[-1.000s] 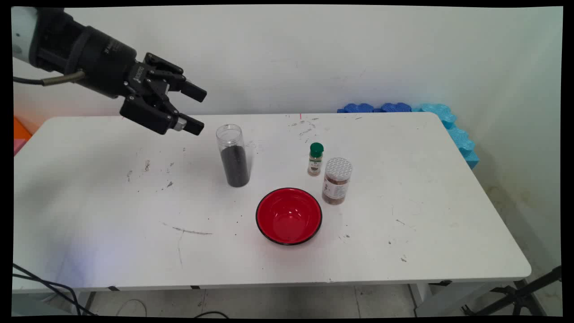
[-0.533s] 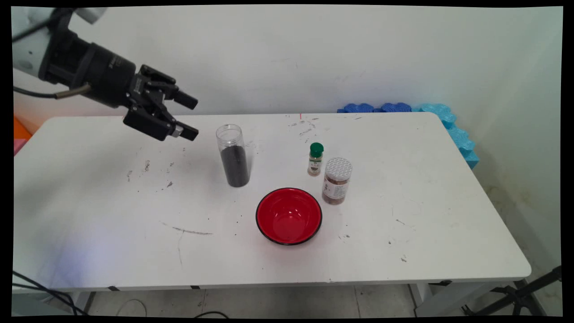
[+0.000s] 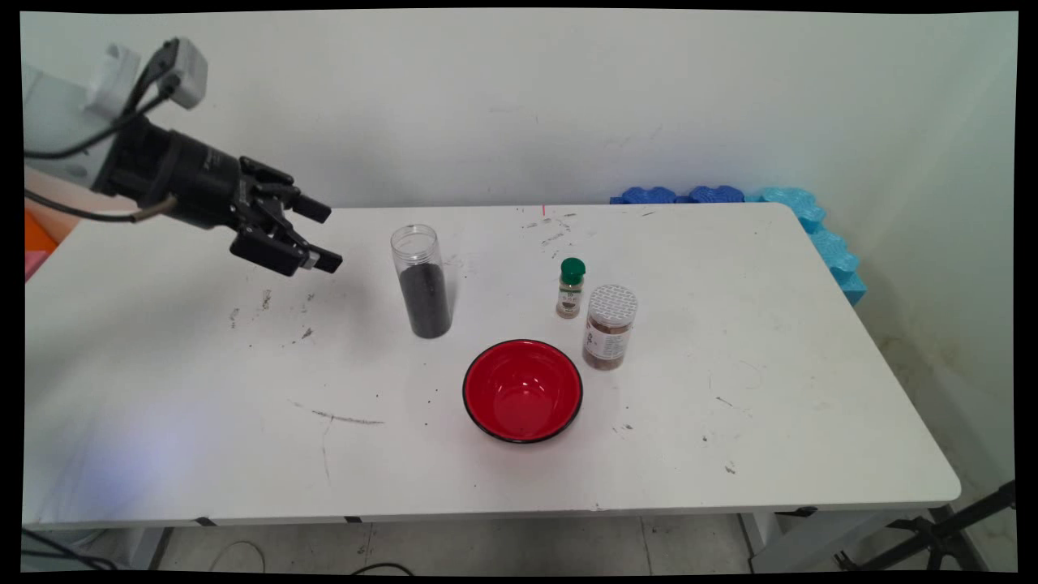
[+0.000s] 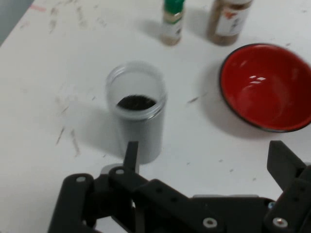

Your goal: Pick up the black seasoning powder from the table

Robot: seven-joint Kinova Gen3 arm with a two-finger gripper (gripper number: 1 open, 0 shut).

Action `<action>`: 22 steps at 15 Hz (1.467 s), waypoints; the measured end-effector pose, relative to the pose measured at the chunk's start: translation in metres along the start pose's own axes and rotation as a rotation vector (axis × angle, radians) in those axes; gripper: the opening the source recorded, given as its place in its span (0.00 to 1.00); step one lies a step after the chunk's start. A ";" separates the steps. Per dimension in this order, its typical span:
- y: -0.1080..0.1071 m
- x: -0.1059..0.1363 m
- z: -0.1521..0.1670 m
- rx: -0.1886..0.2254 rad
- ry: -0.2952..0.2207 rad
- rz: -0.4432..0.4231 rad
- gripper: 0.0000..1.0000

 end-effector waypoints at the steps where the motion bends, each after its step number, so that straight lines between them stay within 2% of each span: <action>1: -0.003 -0.007 0.005 0.017 -0.002 -0.013 1.00; 4: -0.008 -0.025 0.020 0.054 0.008 -0.048 1.00; 11: -0.011 -0.053 0.060 0.083 0.032 -0.087 1.00; 22: -0.016 -0.051 0.125 0.115 0.086 -0.123 1.00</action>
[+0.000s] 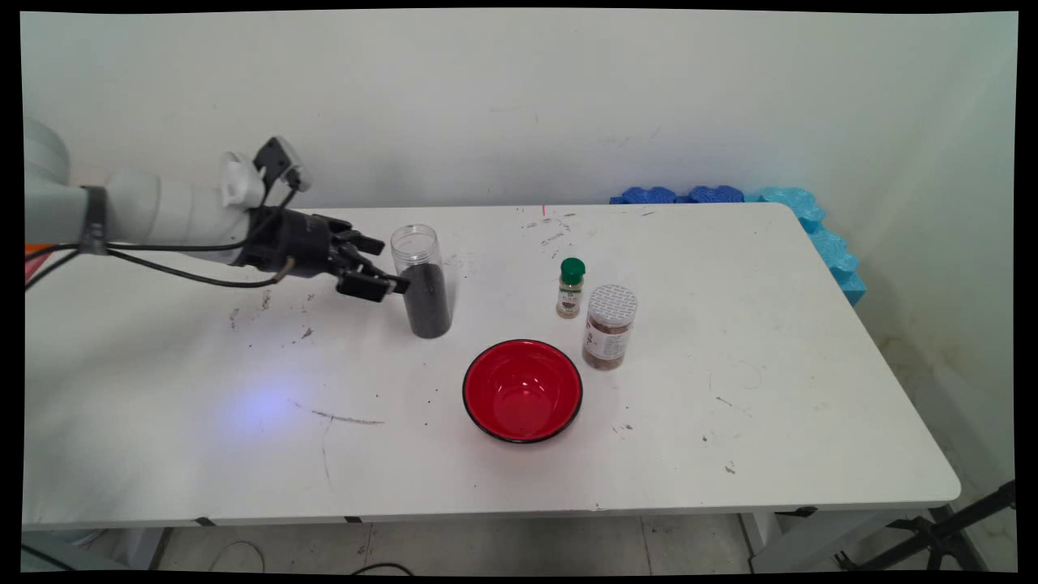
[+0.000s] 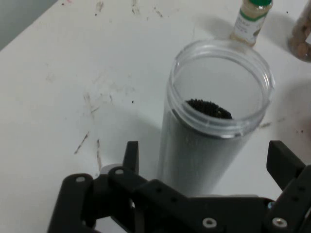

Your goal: Pick up the black seasoning powder from the table, then pour the black seasoning powder in the red bowl

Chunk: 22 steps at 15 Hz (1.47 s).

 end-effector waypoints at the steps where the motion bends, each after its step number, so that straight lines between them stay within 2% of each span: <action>1: 0.000 0.000 0.003 0.000 0.003 -0.002 1.00; 10: 0.004 0.003 0.031 0.000 0.029 -0.011 1.00; 11: 0.005 0.003 0.032 0.000 0.032 -0.010 0.00; 17: 0.009 0.006 0.030 -0.011 0.040 -0.002 0.00; 22: 0.013 0.014 0.002 -0.022 0.038 0.013 0.00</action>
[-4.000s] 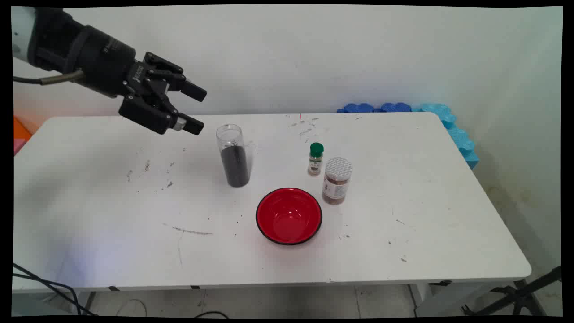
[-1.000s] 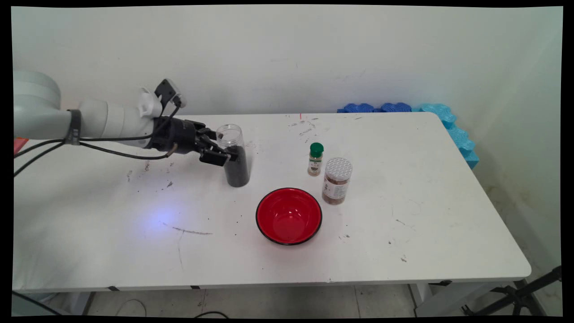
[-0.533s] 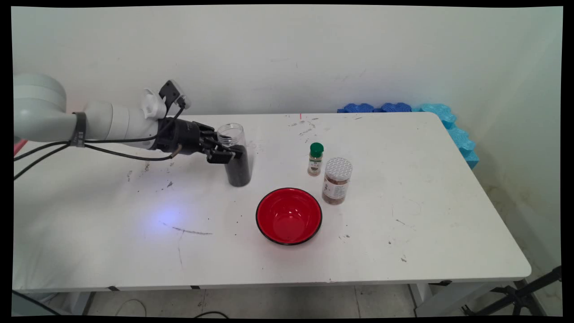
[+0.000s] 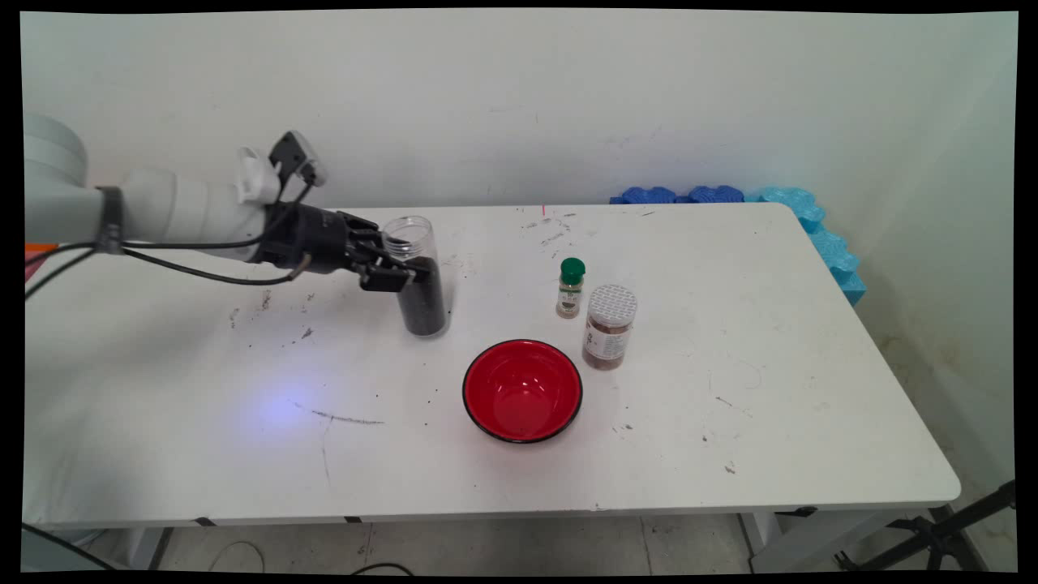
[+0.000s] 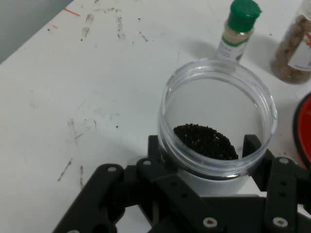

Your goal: Pour the black seasoning powder in the red bowl

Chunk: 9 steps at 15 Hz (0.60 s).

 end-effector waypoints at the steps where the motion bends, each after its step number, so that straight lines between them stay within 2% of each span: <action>1: 0.001 0.002 -0.008 -0.003 -0.001 0.004 0.00; 6: 0.008 0.008 -0.060 -0.023 -0.019 0.022 0.00; 9: 0.015 0.011 -0.096 -0.050 -0.032 0.035 0.00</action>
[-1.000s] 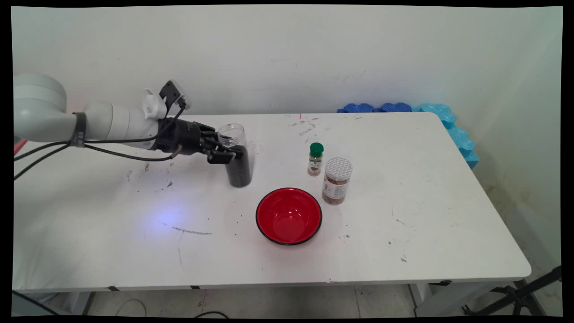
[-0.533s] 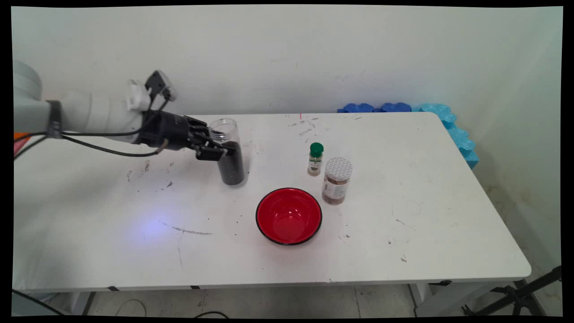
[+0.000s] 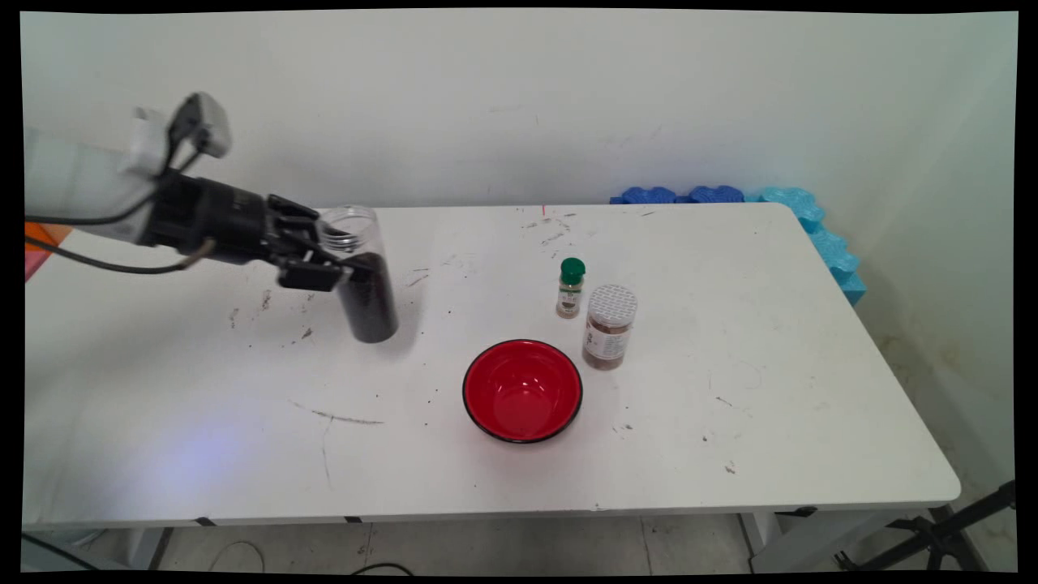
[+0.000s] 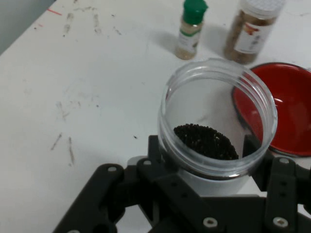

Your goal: Pour the black seasoning powder in the red bowl

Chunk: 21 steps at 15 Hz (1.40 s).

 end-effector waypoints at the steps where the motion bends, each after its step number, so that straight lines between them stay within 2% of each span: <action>1: 0.004 0.001 -0.011 -0.013 -0.004 0.006 0.00; 5: 0.018 0.008 -0.042 -0.067 -0.017 0.026 0.00; 11: 0.038 0.026 -0.067 -0.154 -0.038 0.066 0.00; 16: 0.060 0.056 -0.074 -0.238 -0.035 0.089 0.00; 21: 0.081 0.078 -0.068 -0.300 -0.027 0.095 0.00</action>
